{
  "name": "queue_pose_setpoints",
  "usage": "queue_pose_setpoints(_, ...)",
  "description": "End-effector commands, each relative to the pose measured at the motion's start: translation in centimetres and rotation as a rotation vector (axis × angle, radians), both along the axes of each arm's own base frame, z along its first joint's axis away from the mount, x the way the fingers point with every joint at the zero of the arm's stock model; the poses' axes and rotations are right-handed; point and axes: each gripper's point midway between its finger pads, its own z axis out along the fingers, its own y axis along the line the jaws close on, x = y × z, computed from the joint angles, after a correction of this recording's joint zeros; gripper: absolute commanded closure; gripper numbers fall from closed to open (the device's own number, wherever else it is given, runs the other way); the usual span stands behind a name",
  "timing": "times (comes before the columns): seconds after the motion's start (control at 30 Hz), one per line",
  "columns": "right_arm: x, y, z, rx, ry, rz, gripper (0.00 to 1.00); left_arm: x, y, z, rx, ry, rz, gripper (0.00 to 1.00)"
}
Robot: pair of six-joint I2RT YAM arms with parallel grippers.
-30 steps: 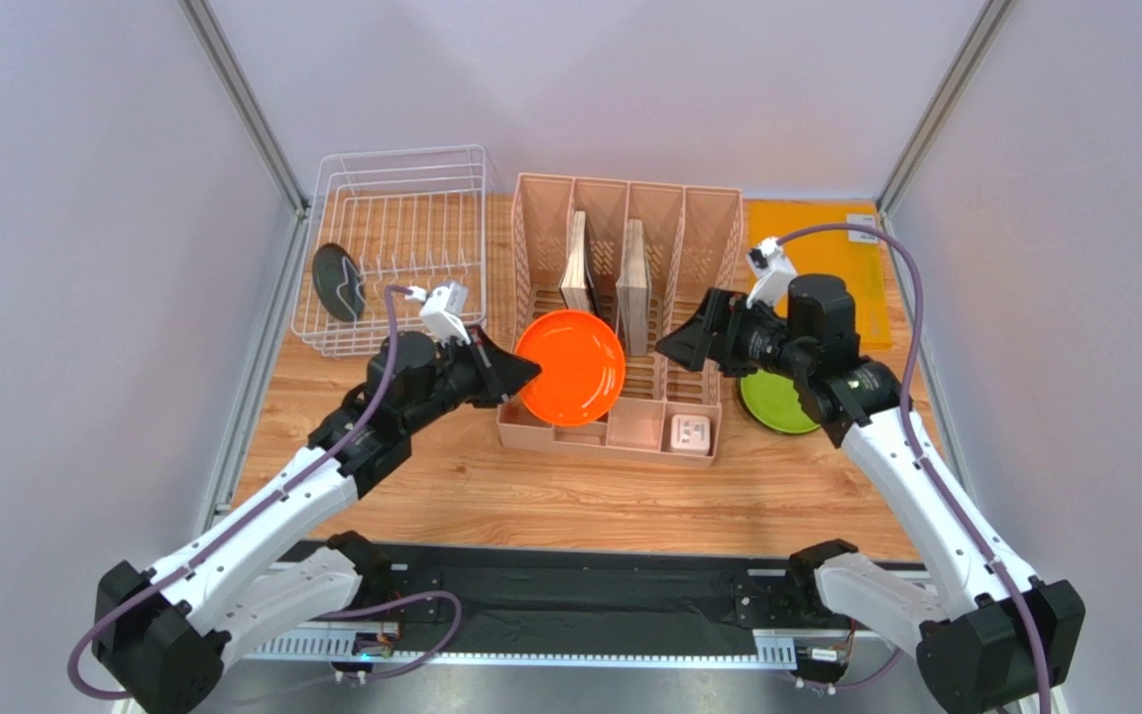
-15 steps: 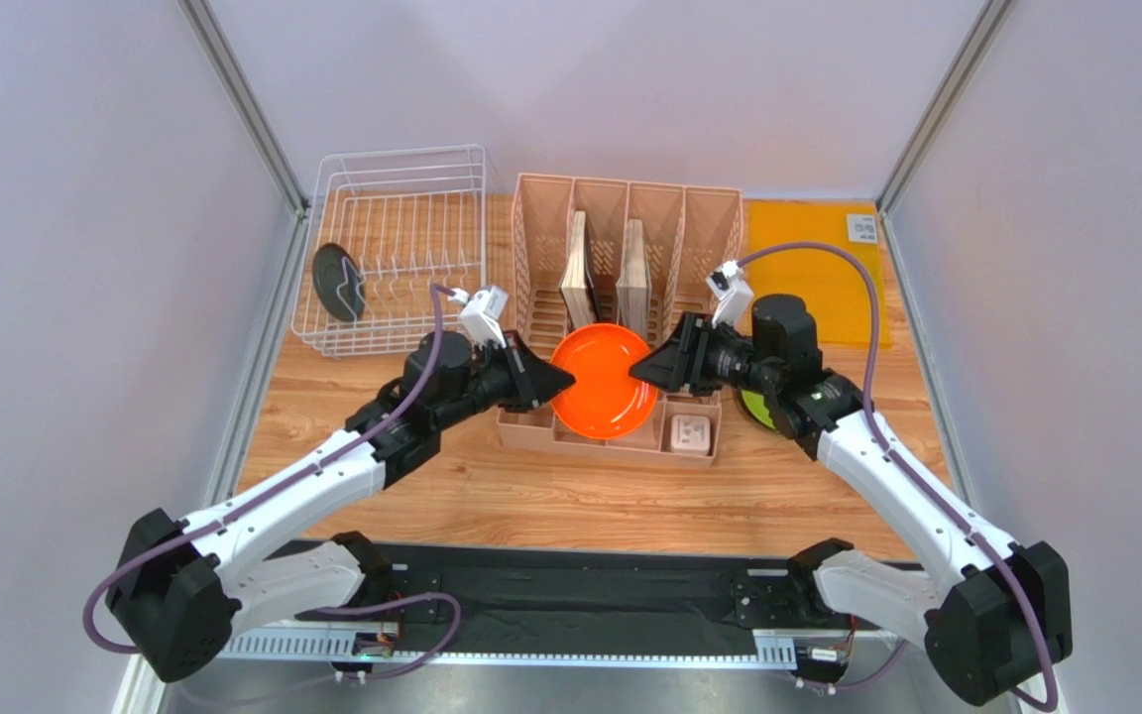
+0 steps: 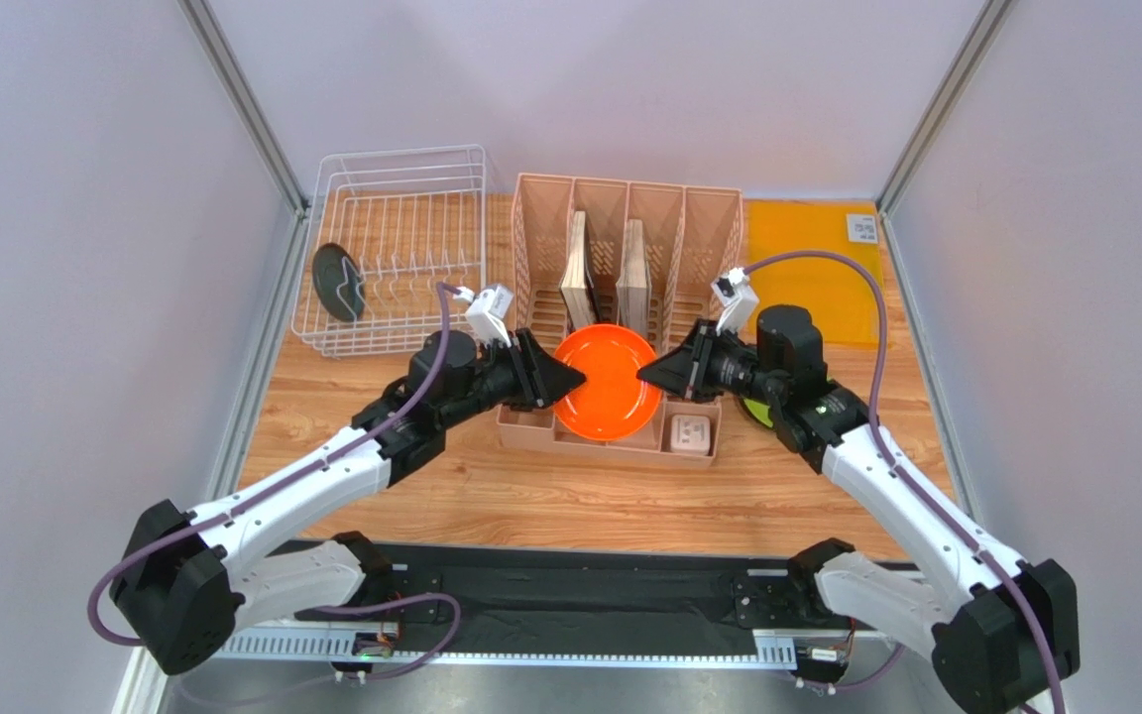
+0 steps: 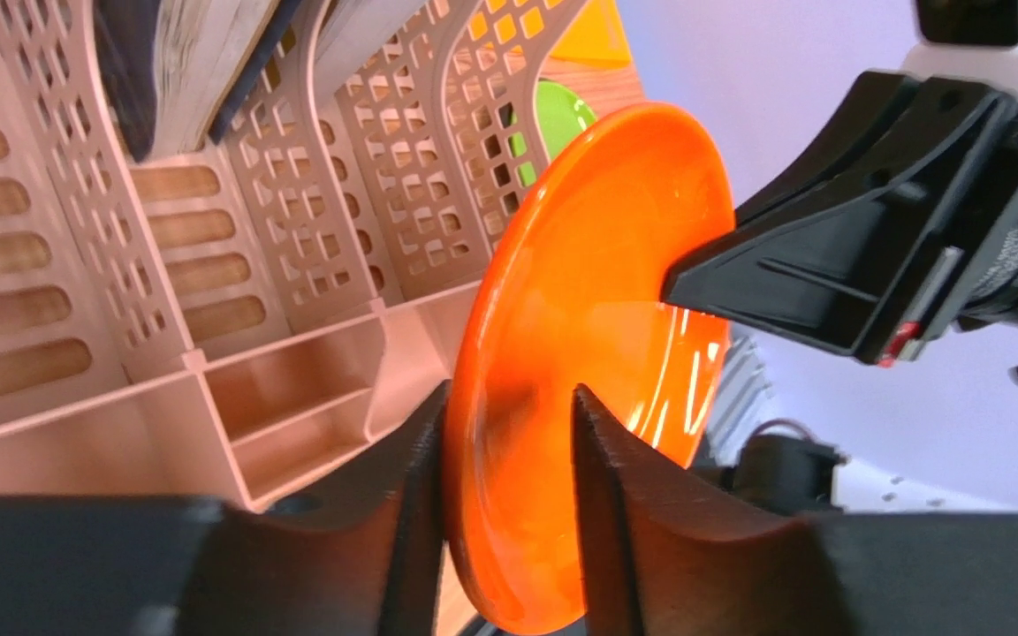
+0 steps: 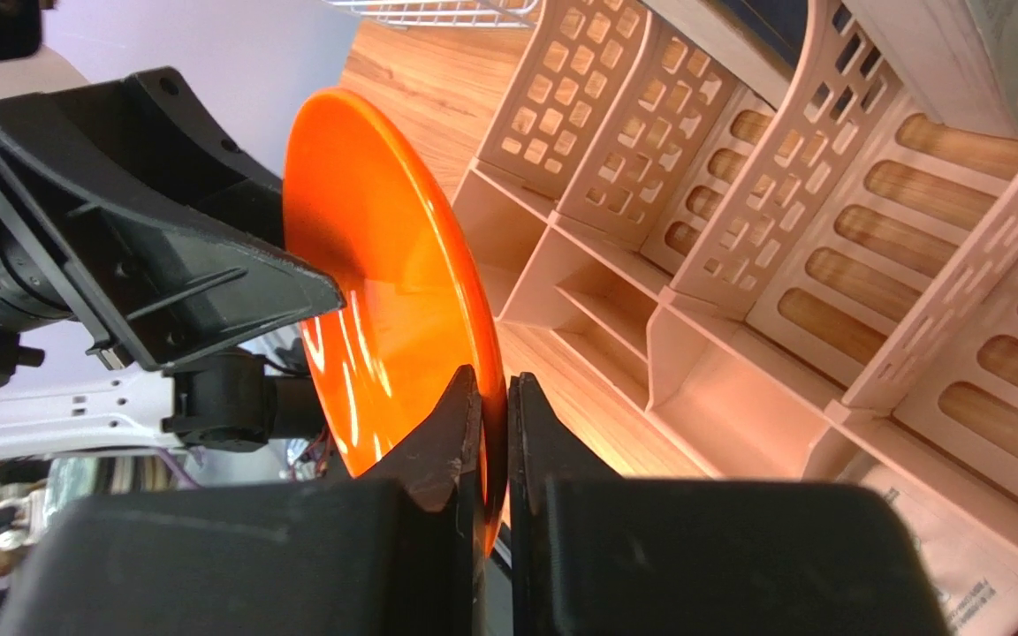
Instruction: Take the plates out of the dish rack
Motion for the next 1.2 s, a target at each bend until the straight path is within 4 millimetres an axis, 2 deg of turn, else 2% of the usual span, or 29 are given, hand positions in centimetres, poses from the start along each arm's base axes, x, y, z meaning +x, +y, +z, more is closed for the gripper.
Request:
queue_pose_setpoints(0.0,1.2,-2.8,0.9,-0.09,-0.062,-0.171,1.0,-0.3,-0.9,3.3,-0.033,-0.119,-0.046,0.35)
queue_pose_setpoints(0.03,1.9,-4.2,1.1,-0.12,-0.082,-0.235,1.0,0.0,-0.5,3.6,-0.014,-0.146,-0.025,0.32)
queue_pose_setpoints(0.13,2.5,-8.2,2.7,-0.186,-0.122,-0.388,1.0,0.6,1.4,3.5,0.068,-0.177,0.049,0.24)
queue_pose_setpoints(0.2,2.1,-11.0,4.2,-0.227,-0.153,-0.494,1.0,1.5,3.1,4.5,0.129,-0.244,0.122,0.2)
queue_pose_setpoints(0.23,2.3,-13.1,4.6,-0.252,-0.161,-0.563,1.0,1.6,4.0,4.0,0.182,-0.246,0.145,0.2)
queue_pose_setpoints(0.3,1.5,-15.7,5.6,-0.277,-0.16,-0.655,1.0,2.5,6.4,5.4,0.257,-0.317,0.244,0.15)
queue_pose_setpoints(0.33,1.1,-18.2,5.1,-0.31,-0.114,-0.75,1.0,2.5,7.5,5.4,0.295,-0.326,0.277,0.14)
queue_pose_setpoints(0.4,0.4,-20.0,5.8,-0.306,-0.096,-0.817,1.0,3.1,10.2,6.6,0.368,-0.395,0.384,0.08)
queue_pose_setpoints(0.47,-0.2,-22.6,5.0,-0.352,-0.051,-0.912,1.0,3.5,12.4,7.2,0.418,-0.426,0.47,0.0)
queue_pose_setpoints(0.5,-0.3,-23.6,4.5,-0.383,-0.036,-0.956,1.0,3.6,14.0,8.0,0.463,-0.464,0.535,0.0)
queue_pose_setpoints(0.53,-0.4,-24.7,3.8,-0.406,-0.004,-0.995,1.0,3.7,14.8,8.5,0.488,-0.488,0.564,0.0)
queue_pose_setpoints(0.67,0.9,-26.8,0.8,-0.425,0.117,-1.052,1.0,4.6,17.8,9.4,0.575,-0.52,0.661,0.0)
queue_pose_setpoints(0.7,1.3,-27.4,0.2,-0.412,0.14,-1.063,1.0,4.8,18.3,9.2,0.58,-0.507,0.681,0.0)
queue_pose_setpoints(0.73,2.2,-27.8,-1.3,-0.414,0.175,-1.067,1.0,5.2,19.3,9.1,0.585,-0.492,0.715,0.0)
queue_pose_setpoints(0.8,3.2,-28.1,-2.5,-0.37,0.208,-1.054,1.0,5.6,19.6,8.4,0.587,-0.469,0.723,0.0)
queue_pose_setpoints(0.83,4.1,-28.3,-3.8,-0.37,0.23,-1.05,1.0,5.9,20.2,8.2,0.58,-0.454,0.743,0.0)
queue_pose_setpoints(0.93,5.6,-28.8,-5.8,-0.365,0.252,-1.06,1.0,6.2,20.0,7.3,0.577,-0.435,0.73,0.0)
queue_pose_setpoints(1.0,5.7,-28.8,-6.8,-0.366,0.284,-1.064,1.0,6.2,19.8,6.9,0.579,-0.424,0.719,0.0)
queue_pose_setpoints(1.17,6.5,-28.8,-7.9,-0.34,0.284,-1.066,1.0,6.5,19.2,5.9,0.564,-0.4,0.697,0.0)
